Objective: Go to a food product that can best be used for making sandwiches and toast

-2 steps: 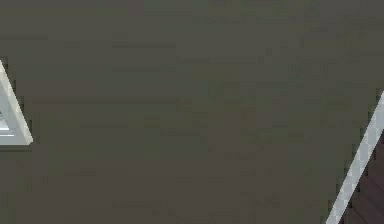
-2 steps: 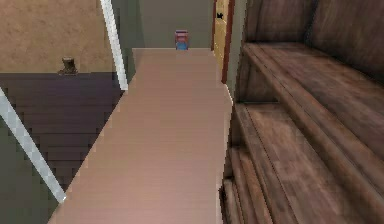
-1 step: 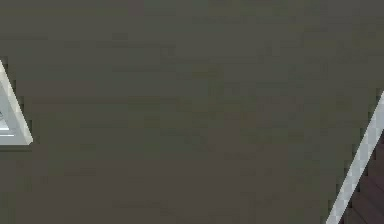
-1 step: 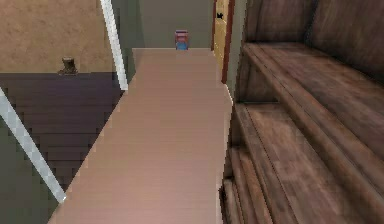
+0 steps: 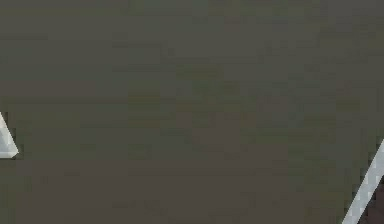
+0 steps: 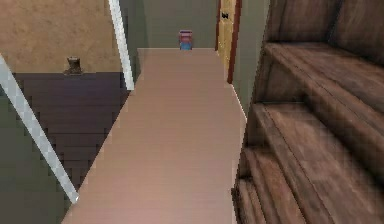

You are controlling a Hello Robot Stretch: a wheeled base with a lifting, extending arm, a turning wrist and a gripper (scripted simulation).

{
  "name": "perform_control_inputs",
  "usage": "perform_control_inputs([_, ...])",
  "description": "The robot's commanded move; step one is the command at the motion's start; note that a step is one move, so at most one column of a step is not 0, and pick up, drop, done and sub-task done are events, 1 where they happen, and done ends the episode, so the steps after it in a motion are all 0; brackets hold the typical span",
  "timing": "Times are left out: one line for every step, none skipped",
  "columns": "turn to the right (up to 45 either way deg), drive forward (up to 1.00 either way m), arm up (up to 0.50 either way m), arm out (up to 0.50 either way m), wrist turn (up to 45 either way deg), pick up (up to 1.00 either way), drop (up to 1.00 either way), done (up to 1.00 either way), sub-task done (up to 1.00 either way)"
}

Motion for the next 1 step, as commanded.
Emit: perform_control_inputs([45.0, 0.0, 0.0, 0.0, 0.0, 0.0, 0.0, 0.0, 0.0])
